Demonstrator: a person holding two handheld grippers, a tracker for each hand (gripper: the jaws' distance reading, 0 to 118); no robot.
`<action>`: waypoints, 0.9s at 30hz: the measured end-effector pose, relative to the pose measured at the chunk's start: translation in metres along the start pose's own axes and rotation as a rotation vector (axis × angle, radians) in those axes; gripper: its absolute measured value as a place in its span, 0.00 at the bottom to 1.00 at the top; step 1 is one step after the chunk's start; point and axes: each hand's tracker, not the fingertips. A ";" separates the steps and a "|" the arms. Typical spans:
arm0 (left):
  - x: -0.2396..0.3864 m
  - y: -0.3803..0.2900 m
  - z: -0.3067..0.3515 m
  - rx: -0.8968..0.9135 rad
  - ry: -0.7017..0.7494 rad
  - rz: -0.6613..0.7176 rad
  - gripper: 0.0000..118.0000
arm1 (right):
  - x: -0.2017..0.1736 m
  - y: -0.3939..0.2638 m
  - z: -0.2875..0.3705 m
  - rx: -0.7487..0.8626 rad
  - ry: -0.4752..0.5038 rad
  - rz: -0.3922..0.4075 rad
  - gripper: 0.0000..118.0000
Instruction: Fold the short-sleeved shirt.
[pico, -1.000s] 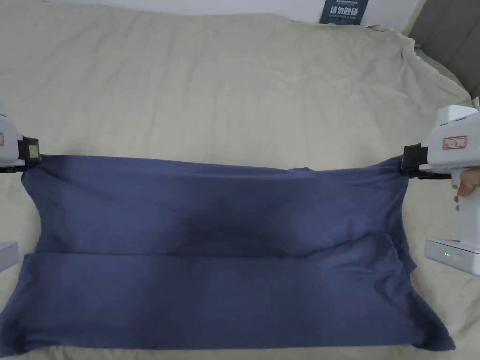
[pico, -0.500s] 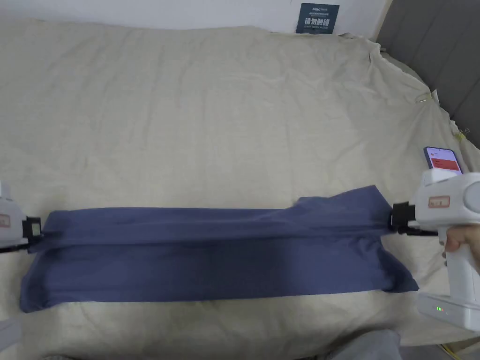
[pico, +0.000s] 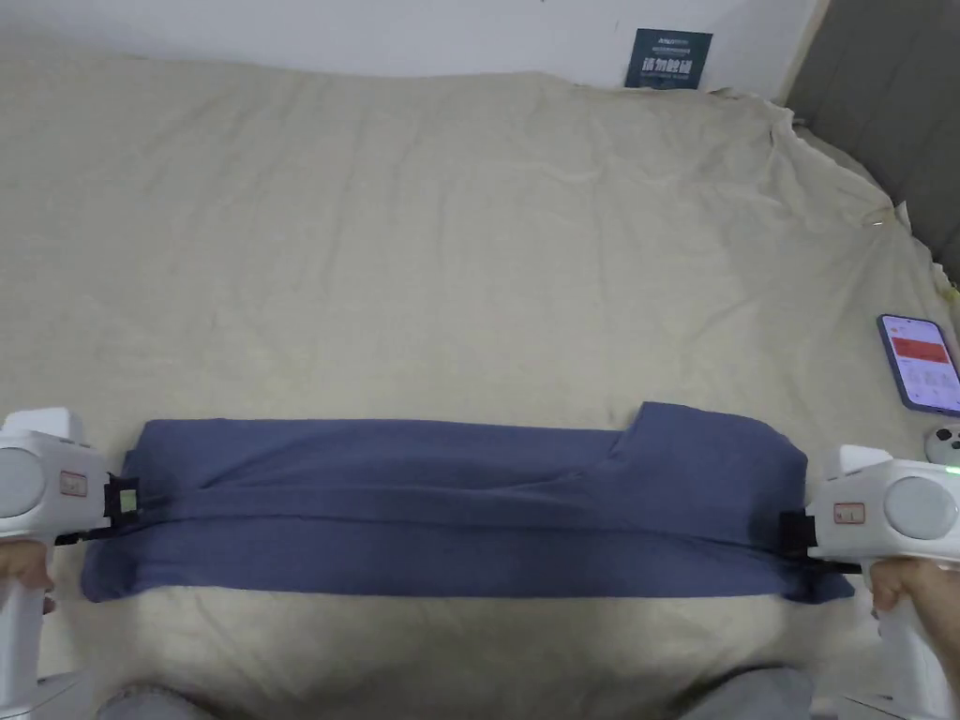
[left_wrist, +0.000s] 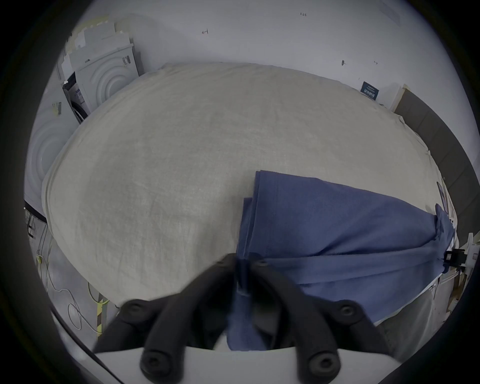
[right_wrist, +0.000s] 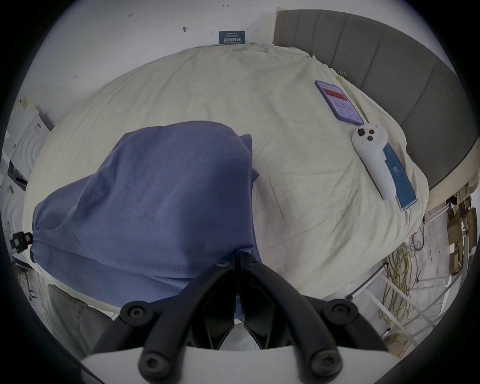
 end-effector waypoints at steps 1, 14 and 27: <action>-0.001 0.001 0.005 0.012 0.017 -0.012 0.25 | 0.000 0.001 0.004 0.011 -0.019 0.016 0.13; 0.011 0.044 0.134 0.575 0.037 0.009 1.00 | -0.005 0.034 0.157 0.681 -0.030 0.081 0.92; 0.093 -0.018 0.168 0.901 0.014 -0.070 0.51 | -0.052 -0.013 0.177 0.989 0.060 0.009 0.87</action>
